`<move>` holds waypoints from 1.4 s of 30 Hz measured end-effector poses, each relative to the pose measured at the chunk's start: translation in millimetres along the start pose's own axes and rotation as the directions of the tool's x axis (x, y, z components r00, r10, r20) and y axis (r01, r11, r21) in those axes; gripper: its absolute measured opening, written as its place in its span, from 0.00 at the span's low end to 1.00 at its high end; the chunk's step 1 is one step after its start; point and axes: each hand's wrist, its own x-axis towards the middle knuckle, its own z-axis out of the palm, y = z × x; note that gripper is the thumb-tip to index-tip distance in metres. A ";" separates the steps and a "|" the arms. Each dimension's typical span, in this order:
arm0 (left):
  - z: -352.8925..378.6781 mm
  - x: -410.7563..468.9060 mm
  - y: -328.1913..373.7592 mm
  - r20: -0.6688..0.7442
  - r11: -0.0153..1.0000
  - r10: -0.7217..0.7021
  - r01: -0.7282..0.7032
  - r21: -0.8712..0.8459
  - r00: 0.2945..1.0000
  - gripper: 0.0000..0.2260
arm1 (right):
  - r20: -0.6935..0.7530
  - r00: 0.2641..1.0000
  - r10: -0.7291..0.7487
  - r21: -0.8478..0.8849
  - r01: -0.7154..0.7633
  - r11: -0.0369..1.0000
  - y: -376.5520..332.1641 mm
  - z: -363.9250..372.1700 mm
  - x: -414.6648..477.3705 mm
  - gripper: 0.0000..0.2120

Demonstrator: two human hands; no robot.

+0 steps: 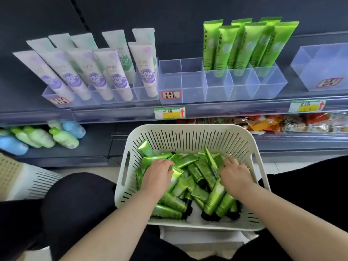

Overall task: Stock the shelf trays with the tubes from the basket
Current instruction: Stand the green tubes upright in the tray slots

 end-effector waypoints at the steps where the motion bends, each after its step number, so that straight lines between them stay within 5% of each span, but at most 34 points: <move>1: 0.8 0.2 -2.0 -0.011 1.000 -0.018 0.017 -0.015 1.000 0.13 | -0.022 1.000 0.000 0.034 0.001 0.999 -1.5 0.4 0.7 0.14; 7: 1.3 2.3 -10.8 -0.024 0.989 -0.135 0.133 -0.067 0.991 0.13 | 0.040 0.997 -0.069 0.535 0.037 0.844 -12.7 -13.1 1.1 0.10; 11: 4.7 3.0 -14.2 0.015 0.989 -0.132 0.132 -0.062 0.991 0.13 | -0.141 0.985 -0.100 0.626 0.167 0.762 -23.6 -24.2 -4.2 0.06; 21: 19.6 34.6 7.8 0.280 0.978 0.059 -0.112 0.178 0.958 0.23 | -0.476 0.878 0.059 0.601 0.275 0.750 -15.2 -34.8 -2.6 0.08; 29: 15.0 41.8 17.7 0.305 0.929 0.011 -0.123 0.349 0.952 0.18 | -0.375 0.926 0.041 0.611 0.214 0.763 -11.2 -32.1 3.8 0.10; 33: 4.0 37.7 17.9 0.328 0.956 -0.044 -0.056 0.288 0.944 0.15 | -0.376 0.926 0.038 0.612 0.217 0.760 -8.9 -38.7 1.7 0.09; 42: -49.0 35.0 41.9 -0.018 0.997 0.058 -0.059 -0.050 0.998 0.09 | -0.522 0.847 0.097 0.576 0.266 0.773 7.3 -69.3 -10.7 0.07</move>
